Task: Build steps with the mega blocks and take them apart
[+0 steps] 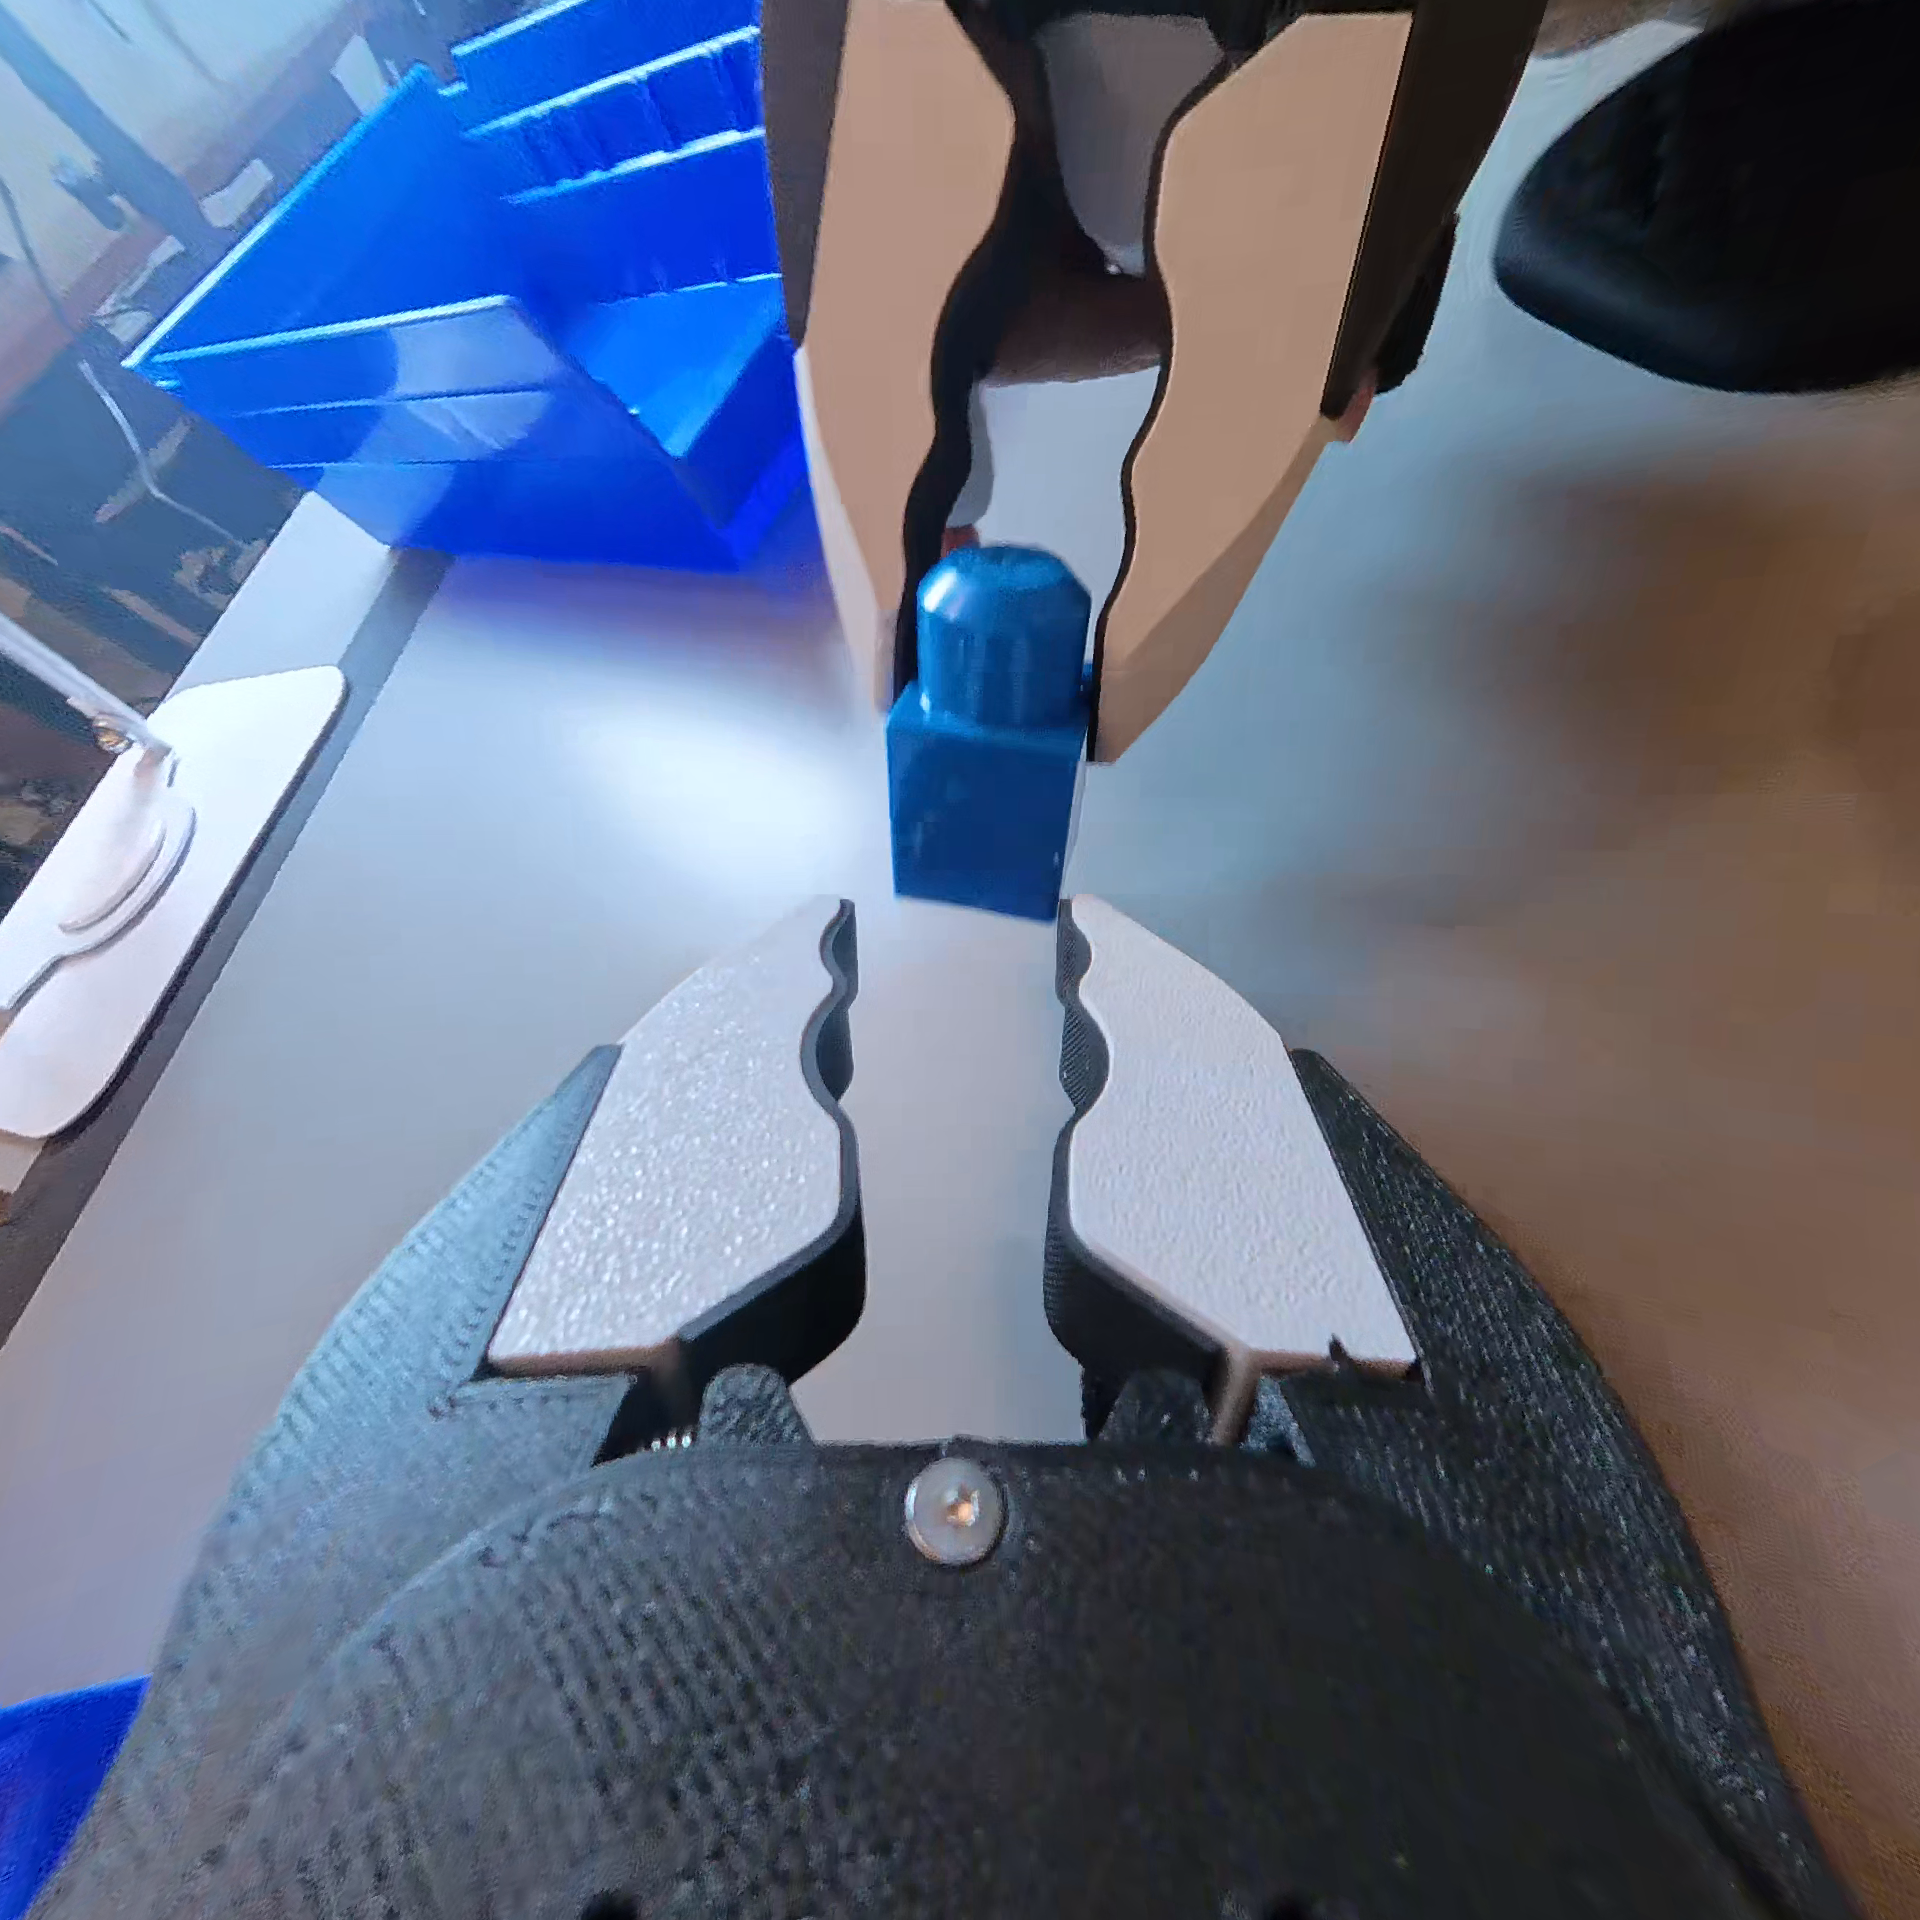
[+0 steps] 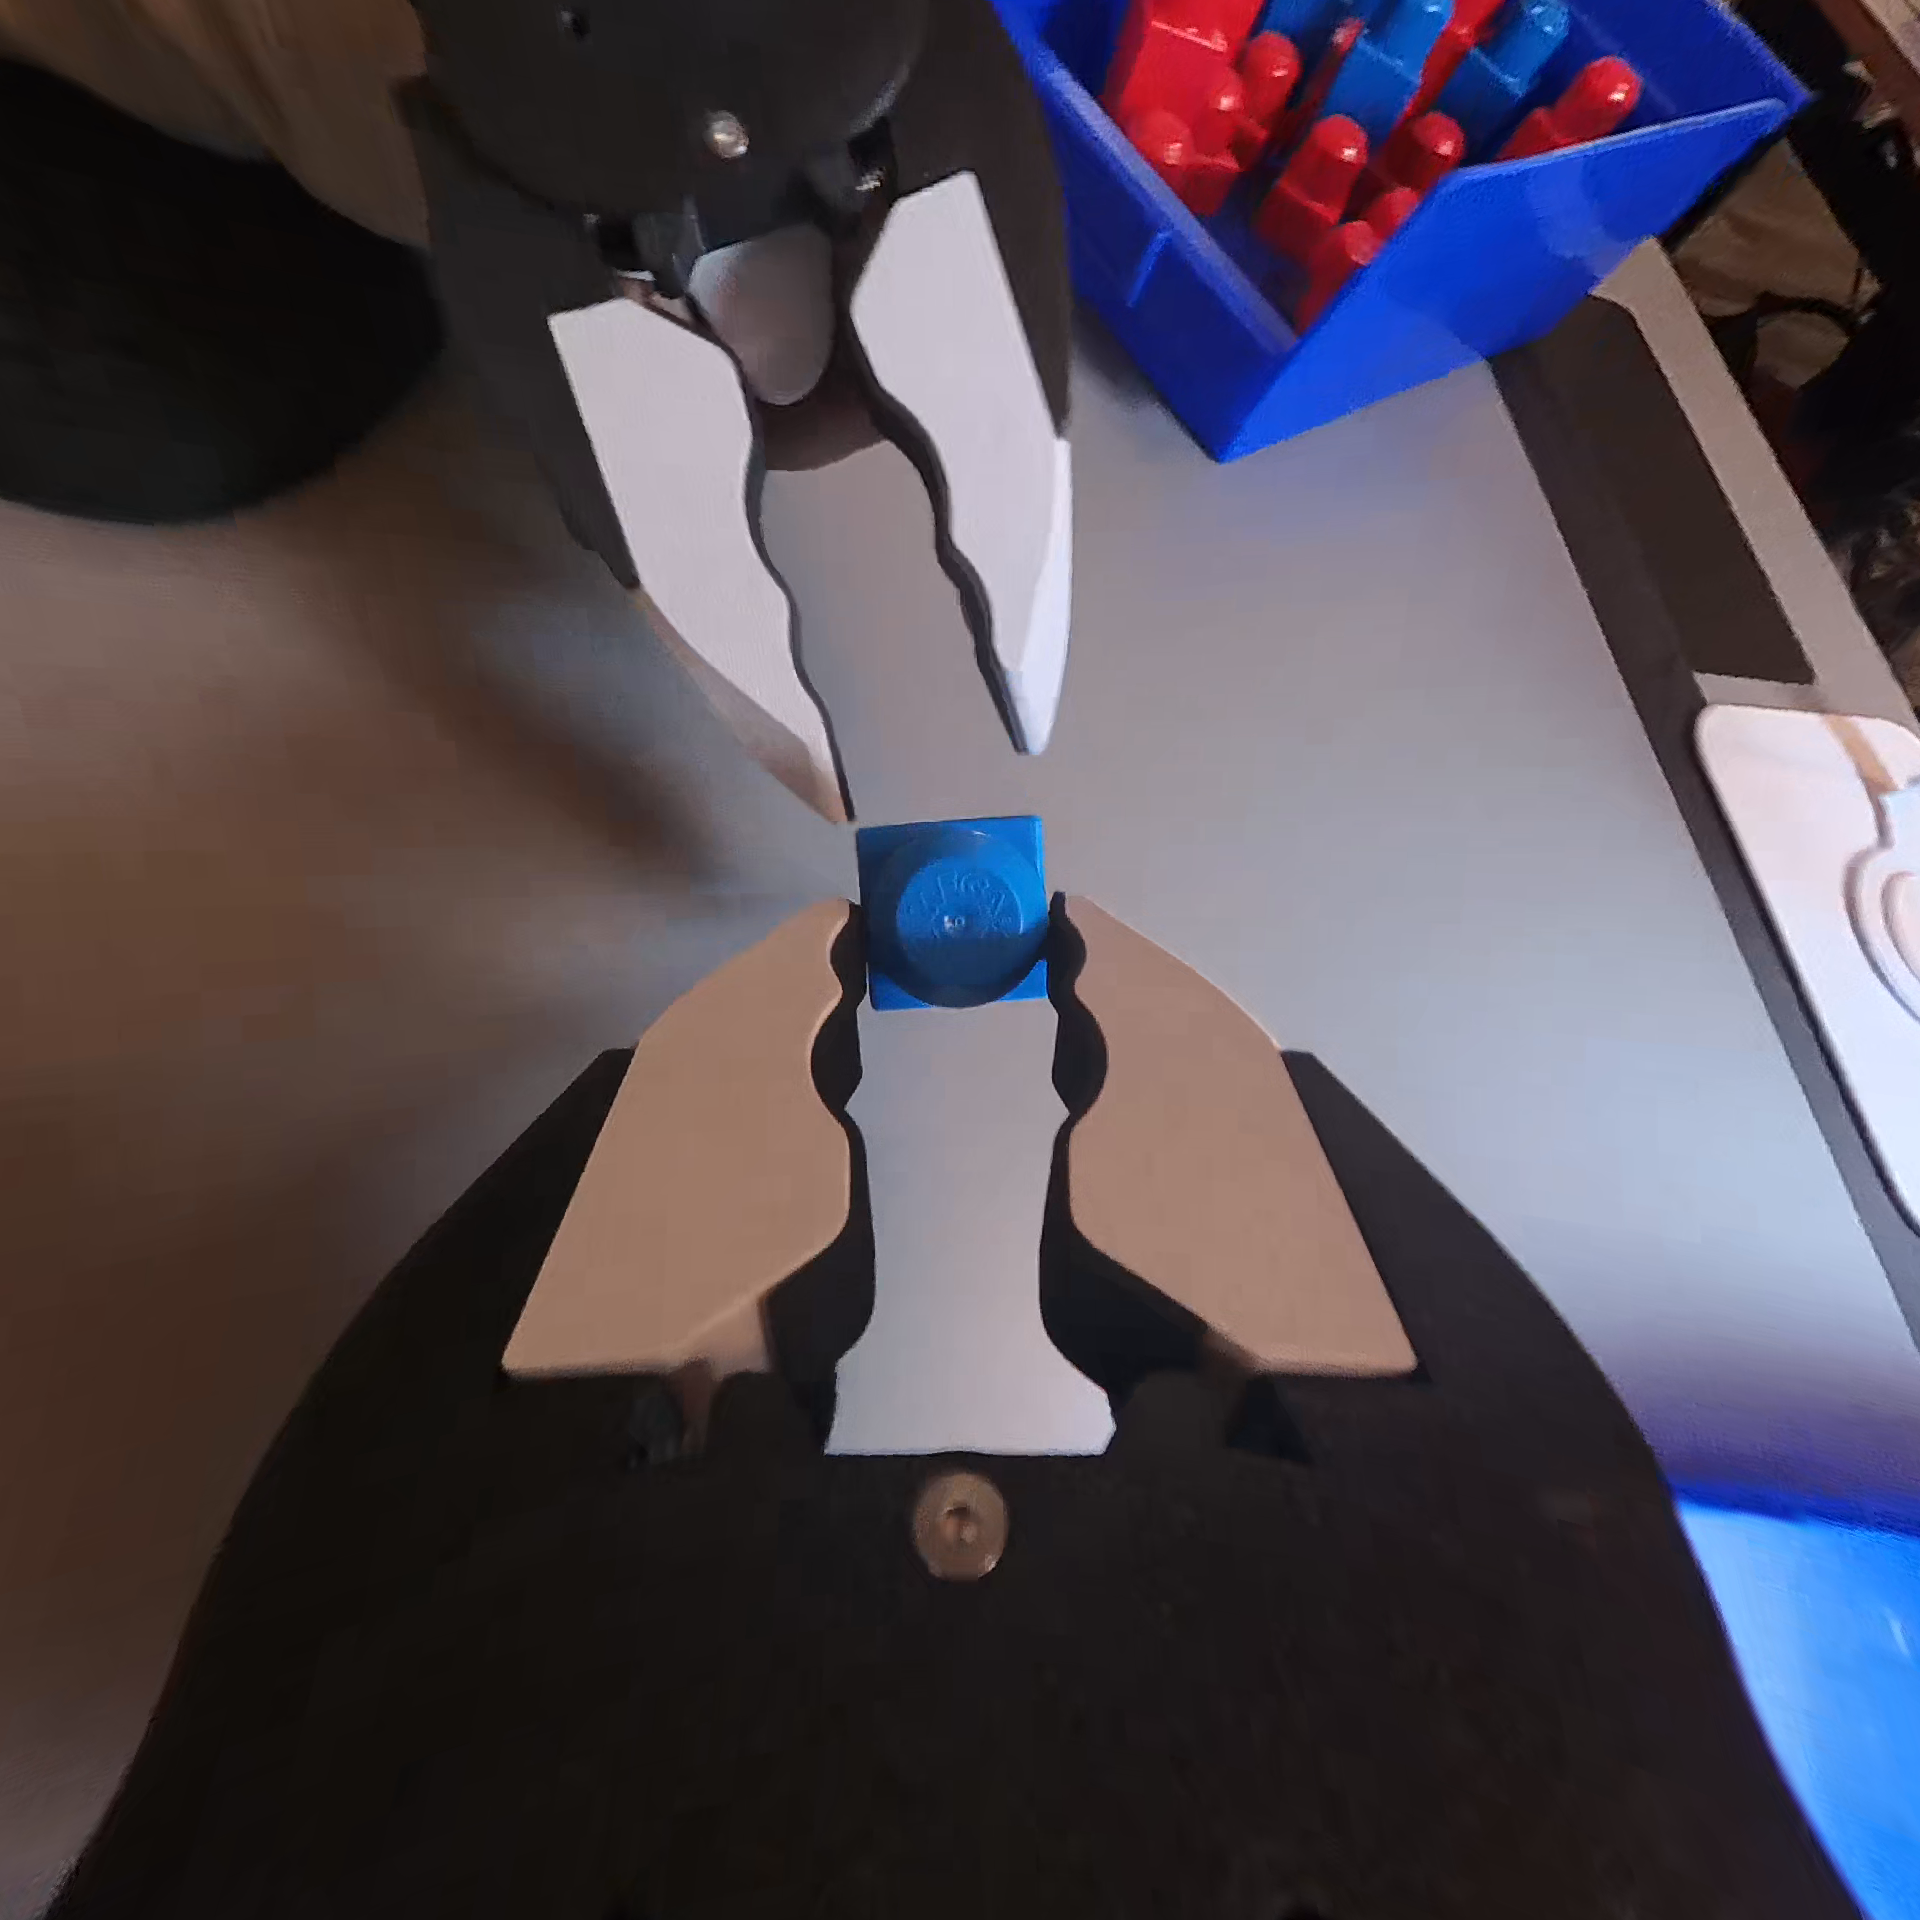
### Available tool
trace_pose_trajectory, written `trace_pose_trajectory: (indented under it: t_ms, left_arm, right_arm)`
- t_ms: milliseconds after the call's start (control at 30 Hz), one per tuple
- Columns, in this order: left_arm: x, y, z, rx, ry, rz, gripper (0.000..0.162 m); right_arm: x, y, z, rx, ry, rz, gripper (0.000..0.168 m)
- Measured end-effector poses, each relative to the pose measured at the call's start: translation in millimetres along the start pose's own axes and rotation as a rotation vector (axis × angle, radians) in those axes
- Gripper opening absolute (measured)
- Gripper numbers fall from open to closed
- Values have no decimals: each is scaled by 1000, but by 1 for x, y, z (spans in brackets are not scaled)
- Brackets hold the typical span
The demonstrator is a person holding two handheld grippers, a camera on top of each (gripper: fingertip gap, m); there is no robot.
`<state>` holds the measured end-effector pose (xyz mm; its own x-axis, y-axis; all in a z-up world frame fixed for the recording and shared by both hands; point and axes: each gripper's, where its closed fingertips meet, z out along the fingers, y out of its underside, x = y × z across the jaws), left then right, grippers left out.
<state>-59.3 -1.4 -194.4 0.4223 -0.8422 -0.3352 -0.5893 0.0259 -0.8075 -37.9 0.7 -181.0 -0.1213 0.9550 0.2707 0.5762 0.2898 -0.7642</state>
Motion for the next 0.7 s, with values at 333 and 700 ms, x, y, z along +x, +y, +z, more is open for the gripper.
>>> trace_pose_trajectory:
  t_ms: [333,700]
  left_arm:
    - [-35,-13,-20,146,-114,-102,27]
    - [-78,1,-45,204,-240,-267,0]
  right_arm:
    - [193,73,-130,-34,682,481,34]
    - [202,152,-85,-290,540,666,45]
